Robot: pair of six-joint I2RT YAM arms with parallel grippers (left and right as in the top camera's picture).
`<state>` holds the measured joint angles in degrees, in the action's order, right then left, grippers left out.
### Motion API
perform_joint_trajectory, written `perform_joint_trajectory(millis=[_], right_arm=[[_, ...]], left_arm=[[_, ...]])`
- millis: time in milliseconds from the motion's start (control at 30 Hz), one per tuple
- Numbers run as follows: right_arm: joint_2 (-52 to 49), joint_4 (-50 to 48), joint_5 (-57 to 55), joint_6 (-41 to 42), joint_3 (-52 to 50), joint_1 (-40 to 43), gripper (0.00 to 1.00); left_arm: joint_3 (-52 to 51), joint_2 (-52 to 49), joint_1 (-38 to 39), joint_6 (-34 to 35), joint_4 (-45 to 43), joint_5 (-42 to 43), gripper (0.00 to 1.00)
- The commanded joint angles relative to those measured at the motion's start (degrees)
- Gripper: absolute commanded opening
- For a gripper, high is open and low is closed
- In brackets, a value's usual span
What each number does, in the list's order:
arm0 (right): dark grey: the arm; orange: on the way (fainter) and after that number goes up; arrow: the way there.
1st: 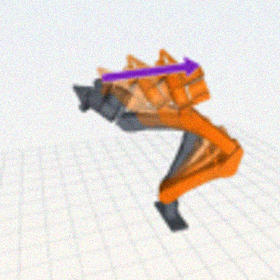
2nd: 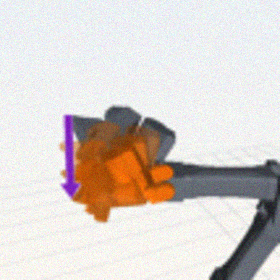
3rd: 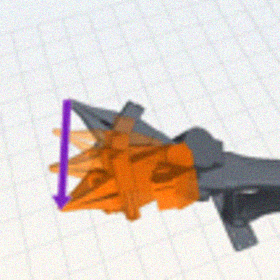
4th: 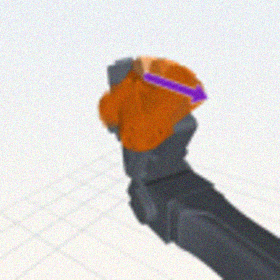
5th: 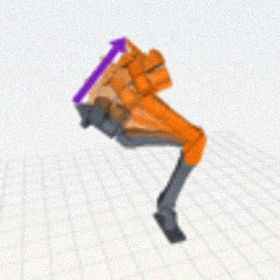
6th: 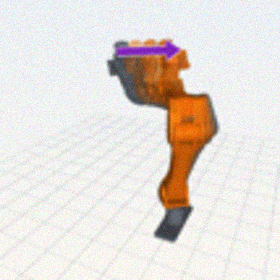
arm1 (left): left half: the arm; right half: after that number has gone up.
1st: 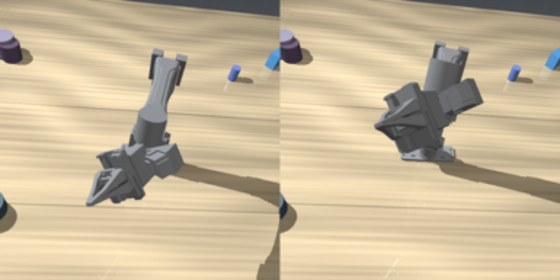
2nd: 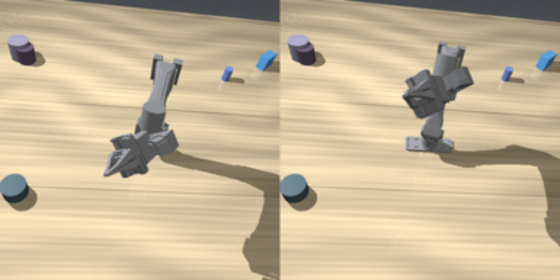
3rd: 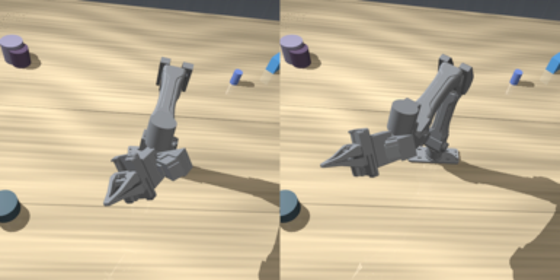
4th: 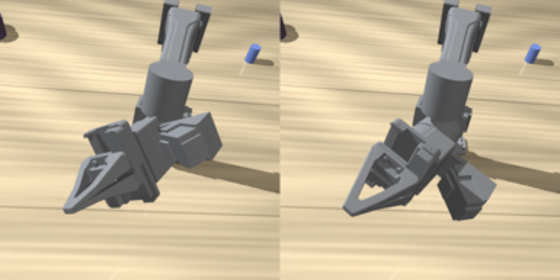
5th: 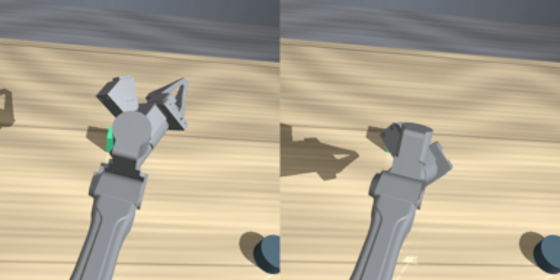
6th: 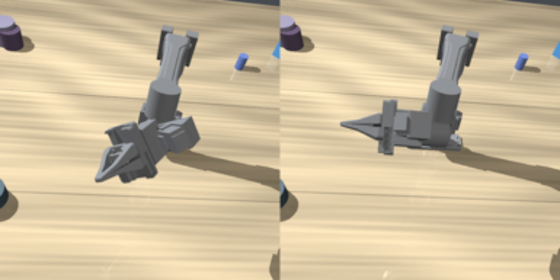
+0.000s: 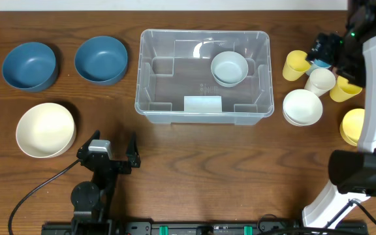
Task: Pack container
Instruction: 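Return the right gripper to the white bowl stack and grasp one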
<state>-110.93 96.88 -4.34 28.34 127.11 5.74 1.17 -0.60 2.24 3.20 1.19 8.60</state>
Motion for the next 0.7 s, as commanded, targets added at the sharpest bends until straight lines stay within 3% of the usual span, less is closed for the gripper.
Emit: perform_joint_trajectory(millis=[0, 233, 667], right_arm=[[-0.26, 0.0, -0.15, 3.63, -5.33, 2.38, 0.99], [-0.26, -6.32, -0.37, 5.51, -18.88, 4.0, 0.99], [-0.28, -27.34, -1.66, 5.46, -42.34, 4.13, 0.99]], left_arm=[[-0.94, 0.31, -0.28, 0.11, 2.03, 0.63, 0.98], [-0.94, 0.31, -0.28, 0.11, 2.03, 0.63, 0.98], [-0.94, 0.31, -0.28, 0.11, 2.03, 0.63, 0.98]])
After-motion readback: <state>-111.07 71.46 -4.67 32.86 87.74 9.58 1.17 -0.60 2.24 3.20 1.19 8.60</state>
